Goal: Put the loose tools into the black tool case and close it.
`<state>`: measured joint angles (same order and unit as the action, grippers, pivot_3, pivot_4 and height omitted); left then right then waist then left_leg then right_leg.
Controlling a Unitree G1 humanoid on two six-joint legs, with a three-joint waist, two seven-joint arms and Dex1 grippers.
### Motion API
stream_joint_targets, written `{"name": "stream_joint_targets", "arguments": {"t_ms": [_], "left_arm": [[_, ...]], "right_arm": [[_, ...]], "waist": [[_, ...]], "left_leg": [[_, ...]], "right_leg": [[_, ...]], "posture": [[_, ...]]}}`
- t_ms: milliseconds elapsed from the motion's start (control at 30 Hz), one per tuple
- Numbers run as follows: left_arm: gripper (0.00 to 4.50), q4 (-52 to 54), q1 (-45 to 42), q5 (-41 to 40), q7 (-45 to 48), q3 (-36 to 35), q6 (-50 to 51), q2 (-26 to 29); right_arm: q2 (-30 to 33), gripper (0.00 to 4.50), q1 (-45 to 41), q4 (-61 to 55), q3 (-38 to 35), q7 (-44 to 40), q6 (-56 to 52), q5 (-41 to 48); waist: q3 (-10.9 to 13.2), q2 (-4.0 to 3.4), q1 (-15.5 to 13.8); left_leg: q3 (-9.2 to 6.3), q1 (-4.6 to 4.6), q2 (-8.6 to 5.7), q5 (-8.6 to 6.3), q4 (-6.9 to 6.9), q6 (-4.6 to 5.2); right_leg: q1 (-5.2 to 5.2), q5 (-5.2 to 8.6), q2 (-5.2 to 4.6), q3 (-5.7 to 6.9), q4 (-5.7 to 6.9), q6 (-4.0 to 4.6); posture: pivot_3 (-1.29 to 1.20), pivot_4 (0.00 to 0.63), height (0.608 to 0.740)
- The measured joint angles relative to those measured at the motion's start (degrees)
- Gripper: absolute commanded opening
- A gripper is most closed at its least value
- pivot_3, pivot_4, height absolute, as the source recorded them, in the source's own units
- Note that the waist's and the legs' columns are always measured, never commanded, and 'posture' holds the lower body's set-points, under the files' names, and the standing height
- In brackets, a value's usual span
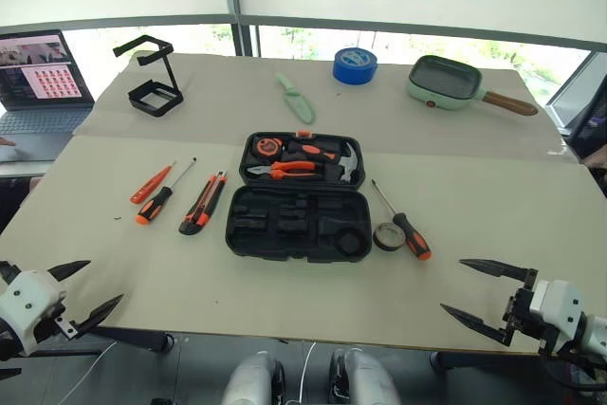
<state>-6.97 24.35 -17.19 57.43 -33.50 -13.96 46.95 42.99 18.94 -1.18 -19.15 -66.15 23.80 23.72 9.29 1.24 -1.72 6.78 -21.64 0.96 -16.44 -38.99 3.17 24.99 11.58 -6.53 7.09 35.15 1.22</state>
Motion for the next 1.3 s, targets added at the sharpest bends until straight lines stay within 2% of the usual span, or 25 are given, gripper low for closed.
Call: {"name": "stream_joint_targets", "arguments": {"t_ms": [67, 167, 300, 467, 567, 667, 800, 867, 933, 1067, 1200, 1300], "left_arm": [[4.50, 0.01, 0.00, 0.00, -0.06, 0.00, 0.02, -0.01], [4.50, 3.67, -1.16, -4.06, -5.59, -0.52, 7.70, -5.85], [4.50, 4.73, -0.03, -10.85, -13.03, -5.57, 18.66, -10.46], [4.50, 5.83, 1.50, -15.75, -19.64, -12.00, 28.19, -11.54], [4.50, 8.07, 1.18, -18.89, -21.91, -12.61, 35.03, -11.49], [4.50, 9.02, -1.86, -20.35, -24.40, -11.30, 43.26, -8.29], [4.50, 7.14, -15.52, -21.20, -25.41, -5.89, 52.93, 0.41], [4.50, 4.59, -23.54, -20.36, -25.13, -1.33, 55.31, 3.80], [4.50, -0.93, -33.45, -17.31, -23.70, 6.61, 57.08, 6.74], [4.50, -9.88, -45.03, -11.61, -22.17, 17.34, 57.88, 6.22], [4.50, -16.25, -52.06, -7.77, -20.60, 22.92, 57.61, 3.92], [3.77, -18.20, -55.06, -4.99, -18.62, 26.39, 57.26, 3.14]], "right_arm": [[0.00, 4.40, -0.01, 0.00, 0.01, 0.02, -0.01, -0.02], [-3.77, 4.40, -5.58, -0.22, 2.58, 1.42, -0.63, 0.83], [-8.97, 4.40, -11.79, -9.80, 5.91, 7.95, -9.68, 8.48], [-14.64, 4.40, -14.68, -16.96, 11.19, 13.52, -12.92, 8.95], [-15.31, 4.40, -16.84, -17.62, 12.09, 15.02, -13.62, 8.43], [-15.19, 4.40, -18.03, -17.58, 12.27, 15.22, -13.88, 7.72], [-14.13, 4.40, -18.82, -16.98, 13.08, 13.76, -13.91, 6.46], [-13.94, 4.40, -19.13, -16.50, 13.83, 12.93, -13.87, 6.07], [-13.68, 4.40, -19.74, -16.14, 14.24, 12.01, -13.85, 5.69], [-12.68, 4.40, -20.26, -15.87, 14.09, 11.03, -13.86, 5.61], [-12.23, 4.40, -20.48, -15.72, 13.99, 11.07, -13.89, 5.57], [-11.75, 4.50, -20.49, -15.83, 13.83, 11.65, -14.02, 5.26]], "waist": [[0.00, 0.00, 0.00], [0.01, 0.00, 0.47], [0.03, 0.09, 1.25], [0.03, 0.09, 0.39], [0.03, 0.09, -0.02], [-0.03, 0.20, -0.53], [-0.08, 0.29, -1.04], [-0.07, 0.26, -0.70], [-0.01, 0.17, -0.24], [0.00, 0.20, 1.18], [0.00, 0.22, 1.41], [0.01, 0.23, 1.35]], "left_leg": [[0.00, 0.01, 0.00, 0.00, 0.00, 0.00], [0.01, 0.19, 0.01, 0.01, -0.01, -0.01], [-0.03, 0.27, 0.12, 0.08, 0.01, -0.13], [-0.06, 0.23, 0.04, 0.06, -0.03, -0.13], [-0.06, 0.24, -0.03, -0.01, -0.13, -0.08], [-0.09, 0.24, -0.04, 0.00, -0.15, -0.11], [-0.12, 0.22, -0.07, 0.09, -0.14, -0.23], [-0.07, 0.23, -0.08, 0.21, -0.14, -0.43], [0.06, 0.28, -0.15, 0.35, -0.14, -0.54], [0.19, 0.32, -0.15, 0.47, -0.13, -0.19], [0.23, 0.28, -0.15, 0.47, -0.13, -0.22], [0.27, 0.20, -0.16, 0.47, -0.15, -0.21]], "right_leg": [[0.00, 0.00, 0.00, 0.00, 0.00, 0.00], [-0.18, -0.04, 0.01, -0.07, 0.01, -0.06], [-0.14, -0.03, 0.05, -0.05, 0.16, -0.06], [-0.14, -0.02, -0.01, 0.00, 0.14, -0.02], [-0.06, -0.08, -0.04, -0.02, 0.04, -0.12], [-0.07, -0.09, -0.01, 0.01, 0.05, -0.13], [-0.26, -0.11, 0.08, 0.04, 0.18, -0.08], [-0.28, -0.12, 0.12, 0.00, 0.20, -0.06], [-0.29, -0.12, 0.34, -0.04, 0.24, -0.06], [-0.28, -0.14, 0.43, -0.05, 0.26, -0.02], [-0.17, -0.34, 0.44, -0.06, 0.34, 0.36], [-0.07, -0.31, 0.43, -0.09, 0.57, 0.39]], "posture": [[0.00, 0.150, 0.740], [0.00, 0.150, 0.740], [0.00, 0.150, 0.740], [0.00, 0.150, 0.740], [0.00, 0.150, 0.740], [0.00, 0.150, 0.740], [0.00, 0.150, 0.740], [0.00, 0.150, 0.740], [0.00, 0.150, 0.740], [0.00, 0.150, 0.740], [0.00, 0.150, 0.740], [0.00, 0.150, 0.740]]}}
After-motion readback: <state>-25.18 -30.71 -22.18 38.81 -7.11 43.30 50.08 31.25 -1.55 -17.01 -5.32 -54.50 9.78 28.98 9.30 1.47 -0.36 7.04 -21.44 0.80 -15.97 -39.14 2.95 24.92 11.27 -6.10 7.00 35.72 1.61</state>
